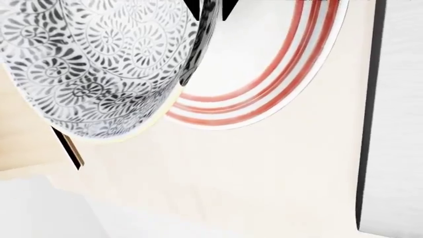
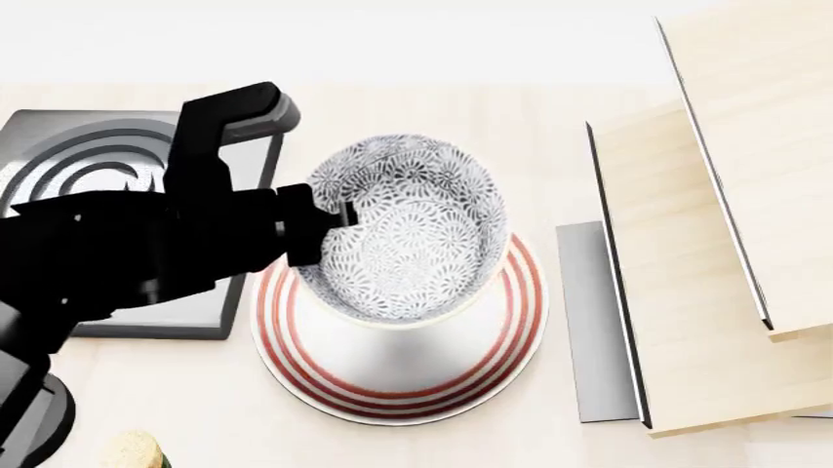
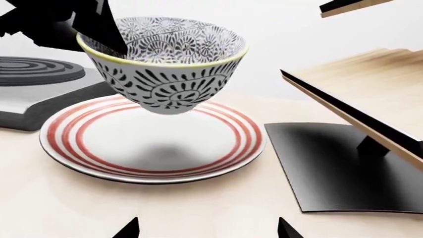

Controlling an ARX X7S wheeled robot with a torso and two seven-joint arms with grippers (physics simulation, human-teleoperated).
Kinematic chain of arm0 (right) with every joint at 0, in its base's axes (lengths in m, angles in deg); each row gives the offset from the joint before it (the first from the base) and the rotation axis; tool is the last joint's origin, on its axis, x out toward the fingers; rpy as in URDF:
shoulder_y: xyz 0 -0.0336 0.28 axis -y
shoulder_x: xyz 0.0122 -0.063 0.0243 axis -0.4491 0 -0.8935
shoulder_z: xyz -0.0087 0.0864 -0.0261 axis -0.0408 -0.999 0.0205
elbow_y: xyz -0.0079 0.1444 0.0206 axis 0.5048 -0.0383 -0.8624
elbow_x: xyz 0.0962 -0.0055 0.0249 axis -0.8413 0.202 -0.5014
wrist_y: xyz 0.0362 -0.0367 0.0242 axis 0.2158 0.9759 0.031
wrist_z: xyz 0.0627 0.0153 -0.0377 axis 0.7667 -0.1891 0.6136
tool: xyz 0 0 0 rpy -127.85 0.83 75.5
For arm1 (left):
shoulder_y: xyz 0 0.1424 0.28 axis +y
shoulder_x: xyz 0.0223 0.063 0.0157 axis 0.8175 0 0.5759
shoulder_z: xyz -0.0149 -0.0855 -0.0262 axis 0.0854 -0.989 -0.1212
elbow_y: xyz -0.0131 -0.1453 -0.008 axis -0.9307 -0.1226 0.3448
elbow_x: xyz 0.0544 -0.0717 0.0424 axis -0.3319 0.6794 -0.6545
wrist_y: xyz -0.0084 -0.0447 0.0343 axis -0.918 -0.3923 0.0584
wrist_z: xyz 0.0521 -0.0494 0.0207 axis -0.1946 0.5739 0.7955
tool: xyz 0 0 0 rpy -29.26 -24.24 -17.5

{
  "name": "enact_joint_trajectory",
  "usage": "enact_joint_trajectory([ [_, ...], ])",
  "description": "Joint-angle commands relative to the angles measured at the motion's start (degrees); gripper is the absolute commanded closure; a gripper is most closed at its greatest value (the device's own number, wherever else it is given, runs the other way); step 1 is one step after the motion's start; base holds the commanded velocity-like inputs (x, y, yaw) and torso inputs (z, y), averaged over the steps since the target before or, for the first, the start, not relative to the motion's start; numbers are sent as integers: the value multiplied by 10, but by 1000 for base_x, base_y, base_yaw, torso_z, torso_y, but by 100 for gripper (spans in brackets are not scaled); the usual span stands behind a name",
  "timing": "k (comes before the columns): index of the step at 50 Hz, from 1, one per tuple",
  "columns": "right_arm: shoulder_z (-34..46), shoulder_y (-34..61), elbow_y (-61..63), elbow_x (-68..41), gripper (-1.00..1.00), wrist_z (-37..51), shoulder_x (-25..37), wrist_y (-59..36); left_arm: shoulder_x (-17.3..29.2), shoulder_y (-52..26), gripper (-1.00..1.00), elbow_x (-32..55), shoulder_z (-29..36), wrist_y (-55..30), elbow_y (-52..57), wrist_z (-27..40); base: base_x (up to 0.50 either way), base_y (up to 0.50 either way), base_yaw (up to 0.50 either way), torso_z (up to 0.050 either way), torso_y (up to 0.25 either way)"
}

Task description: Pick up the akita bowl and put it on the plate.

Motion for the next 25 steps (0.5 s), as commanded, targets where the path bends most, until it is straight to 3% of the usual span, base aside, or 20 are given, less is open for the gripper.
enact_joint_trajectory([
  [1, 2, 3, -11, -1, -100, 1, -2, 2, -2, 6, 100, 51, 32, 25, -6, 3, 0, 0, 0, 0, 0],
  [11, 4, 5, -14, -1, -100, 1, -3, 4, -2, 24, 100, 40, 19, 34, -6, 8, 0, 0, 0, 0, 0],
  [21, 6, 6, -14, -3, -100, 1, -2, 4, -2, 23, 100, 167, 144, 63, -6, 19, 0, 0, 0, 0, 0],
  [25, 7, 5, -12, -3, -100, 2, -1, 3, -2, 27, 100, 165, 139, 68, -6, 22, 0, 0, 0, 0, 0],
])
